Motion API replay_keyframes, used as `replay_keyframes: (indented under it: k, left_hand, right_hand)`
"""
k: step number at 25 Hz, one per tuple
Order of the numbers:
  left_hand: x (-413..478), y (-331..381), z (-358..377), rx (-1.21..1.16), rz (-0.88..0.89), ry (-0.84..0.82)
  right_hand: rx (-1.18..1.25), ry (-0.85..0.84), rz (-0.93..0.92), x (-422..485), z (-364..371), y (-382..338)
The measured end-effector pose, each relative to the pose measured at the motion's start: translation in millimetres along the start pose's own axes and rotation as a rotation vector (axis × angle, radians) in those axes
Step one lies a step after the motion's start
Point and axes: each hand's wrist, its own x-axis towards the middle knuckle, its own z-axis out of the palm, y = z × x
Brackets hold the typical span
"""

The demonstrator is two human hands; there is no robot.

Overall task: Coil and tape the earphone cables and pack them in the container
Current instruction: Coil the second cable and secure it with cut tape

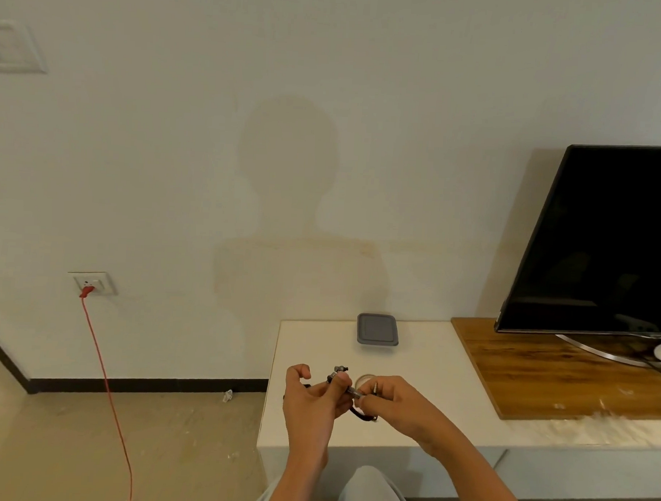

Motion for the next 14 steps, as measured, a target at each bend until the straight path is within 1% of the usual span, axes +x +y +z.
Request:
replay_keyframes:
  k: [2, 4, 6, 10, 12, 14]
  left_hand:
    - [0.5, -2.4, -0.3, -0.025, -0.037, 0.013]
    - [2.4, -5.4, -1.7, -0.096, -0.095, 0.024]
    - [3.6, -6.5, -3.4, -0.155, -0.136, 0.015]
    - [8.1, -10.2, -4.9, -0.173, -0.164, -0.029]
    - [11.2, -13.4, -5.6, -0.173, -0.176, -0.064]
    - [14.2, -17.1, -7.4, -0.181, -0.181, -0.089]
  right_hand:
    - [-0.033, -0.016, -0.031, -0.1, 0.6, 2.3]
    - [-0.08, 0.042, -0.071, -0.9, 3.8, 7.0]
    - [-0.073, 0.109, -0.097, -3.2, 7.9, 10.0]
    - [0.07, 0.154, -0.039, -0.6, 15.4, 7.0]
    - [0.102, 0.167, -0.002, 2.0, 17.1, 6.8]
    - [0.077, 0.144, 0.005, 3.0, 21.8, 8.9]
